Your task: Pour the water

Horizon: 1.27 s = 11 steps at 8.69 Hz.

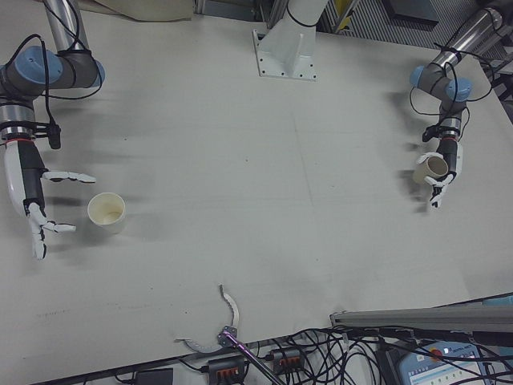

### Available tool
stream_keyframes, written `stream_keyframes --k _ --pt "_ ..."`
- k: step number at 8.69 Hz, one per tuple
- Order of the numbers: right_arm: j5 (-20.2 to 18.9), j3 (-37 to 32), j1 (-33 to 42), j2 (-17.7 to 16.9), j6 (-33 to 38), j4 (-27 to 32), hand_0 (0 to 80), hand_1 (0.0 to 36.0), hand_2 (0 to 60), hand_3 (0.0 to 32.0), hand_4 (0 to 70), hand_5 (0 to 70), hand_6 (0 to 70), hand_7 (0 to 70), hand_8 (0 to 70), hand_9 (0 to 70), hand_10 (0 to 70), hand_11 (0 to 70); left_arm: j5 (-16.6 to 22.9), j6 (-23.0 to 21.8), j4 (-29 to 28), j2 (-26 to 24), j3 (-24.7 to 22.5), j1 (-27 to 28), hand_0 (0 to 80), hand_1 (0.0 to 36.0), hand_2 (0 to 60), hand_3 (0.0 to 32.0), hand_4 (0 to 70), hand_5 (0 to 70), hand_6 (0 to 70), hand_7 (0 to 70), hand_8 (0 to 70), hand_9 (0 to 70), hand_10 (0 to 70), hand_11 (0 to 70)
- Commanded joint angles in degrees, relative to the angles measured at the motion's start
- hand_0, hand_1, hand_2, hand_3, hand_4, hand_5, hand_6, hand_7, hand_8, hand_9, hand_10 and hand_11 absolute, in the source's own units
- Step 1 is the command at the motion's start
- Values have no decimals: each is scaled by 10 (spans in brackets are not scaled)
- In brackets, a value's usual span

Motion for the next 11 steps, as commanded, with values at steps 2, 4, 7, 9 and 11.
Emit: stream_keyframes --k 2,4,7,9,11 --pt "0 0 -16 29 -33 -27 557 229 96 0 59 334 31 62 0 0 0 0 -2 -2 0 0 -1 -2 490 263 600 0 610 700 125 189 57 52 33 59" --pt "0 0 -22 50 -45 -41 551 226 94 0 46 326 25 47 0 0 0 0 -2 -2 -3 1 -2 -9 491 260 600 0 602 700 122 184 58 52 33 59" --pt "1 7 -43 88 -60 -83 548 226 102 0 49 334 30 62 0 0 0 0 -2 -6 -12 7 -2 -15 492 253 600 0 595 700 121 180 58 51 33 60" --pt "1 39 -59 97 -71 -135 603 263 134 0 110 472 130 309 37 90 31 72 -2 -6 -28 22 -2 -18 492 240 600 0 585 700 119 178 59 52 32 58" --pt "0 93 -61 97 -85 -194 800 352 319 0 175 700 365 700 390 579 267 417 -1 -6 -32 27 -1 -19 494 232 600 0 578 700 118 177 59 53 32 57"
